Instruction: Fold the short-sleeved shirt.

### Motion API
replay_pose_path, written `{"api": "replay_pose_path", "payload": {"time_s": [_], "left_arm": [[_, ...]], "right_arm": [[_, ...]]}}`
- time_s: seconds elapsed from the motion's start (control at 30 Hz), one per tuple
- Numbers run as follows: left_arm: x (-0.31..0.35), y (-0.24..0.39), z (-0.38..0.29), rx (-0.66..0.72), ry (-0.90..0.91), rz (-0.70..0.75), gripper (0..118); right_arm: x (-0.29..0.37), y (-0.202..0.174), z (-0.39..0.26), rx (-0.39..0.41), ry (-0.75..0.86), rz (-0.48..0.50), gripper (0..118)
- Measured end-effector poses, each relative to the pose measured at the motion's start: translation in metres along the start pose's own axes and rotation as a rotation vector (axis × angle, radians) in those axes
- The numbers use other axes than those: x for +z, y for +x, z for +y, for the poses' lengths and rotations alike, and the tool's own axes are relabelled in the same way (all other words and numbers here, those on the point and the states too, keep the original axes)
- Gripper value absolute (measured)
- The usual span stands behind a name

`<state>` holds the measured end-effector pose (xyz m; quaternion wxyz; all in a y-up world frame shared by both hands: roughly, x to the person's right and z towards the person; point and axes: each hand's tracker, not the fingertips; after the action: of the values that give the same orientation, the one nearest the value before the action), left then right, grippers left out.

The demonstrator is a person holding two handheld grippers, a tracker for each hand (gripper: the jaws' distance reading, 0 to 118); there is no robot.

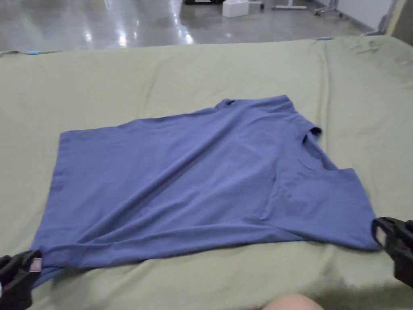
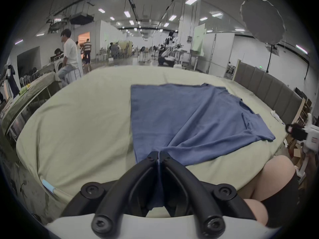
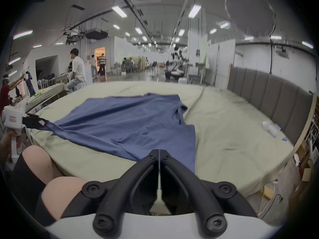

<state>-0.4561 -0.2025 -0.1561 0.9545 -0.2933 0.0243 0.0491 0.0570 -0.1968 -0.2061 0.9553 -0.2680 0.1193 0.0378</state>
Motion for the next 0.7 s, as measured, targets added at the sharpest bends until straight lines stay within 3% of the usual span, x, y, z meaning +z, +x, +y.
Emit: {"api": "replay_pose_path", "payload": {"time_s": [0.07, 0.1, 0.23, 0.27, 0.33, 0.37, 0.4, 0.43, 0.47, 0.5, 0.7], "left_arm": [[0.005, 0.002, 0.003, 0.017, 0.013, -0.005, 1], [0.005, 0.003, 0.004, 0.021, 0.014, -0.004, 1], [-0.001, 0.006, 0.001, 0.032, -0.001, 0.003, 1], [-0.003, 0.006, 0.000, 0.036, -0.009, 0.001, 1], [-0.006, 0.008, -0.003, 0.035, -0.026, -0.001, 1], [-0.006, 0.009, -0.004, 0.030, -0.030, 0.002, 1], [-0.005, 0.010, -0.005, 0.021, -0.034, 0.005, 1], [-0.004, 0.010, -0.005, 0.013, -0.036, 0.009, 1], [-0.001, 0.010, -0.005, 0.008, -0.034, 0.011, 1], [0.002, 0.010, -0.004, 0.005, -0.030, 0.011, 1], [0.015, -0.002, 0.027, 0.019, 0.013, 0.007, 1]], "right_arm": [[-0.024, 0.024, 0.003, -0.080, -0.092, 0.014, 95], [-0.036, 0.033, 0.003, -0.103, -0.116, 0.012, 107], [-0.069, 0.054, -0.002, -0.108, -0.167, -0.016, 105], [-0.077, 0.056, -0.005, -0.123, -0.200, -0.025, 103], [-0.089, 0.061, -0.014, -0.154, -0.282, -0.028, 63], [-0.090, 0.061, -0.017, -0.173, -0.308, -0.011, 53], [-0.085, 0.058, -0.018, -0.157, -0.268, -0.056, 40], [-0.075, 0.059, -0.015, -0.139, -0.215, -0.023, 32], [-0.068, 0.060, -0.012, -0.156, -0.204, 0.011, 32], [-0.060, 0.059, -0.009, -0.183, -0.192, -0.008, 11], [-0.032, 0.048, 0.033, -0.141, -0.135, 0.028, 11]]}}
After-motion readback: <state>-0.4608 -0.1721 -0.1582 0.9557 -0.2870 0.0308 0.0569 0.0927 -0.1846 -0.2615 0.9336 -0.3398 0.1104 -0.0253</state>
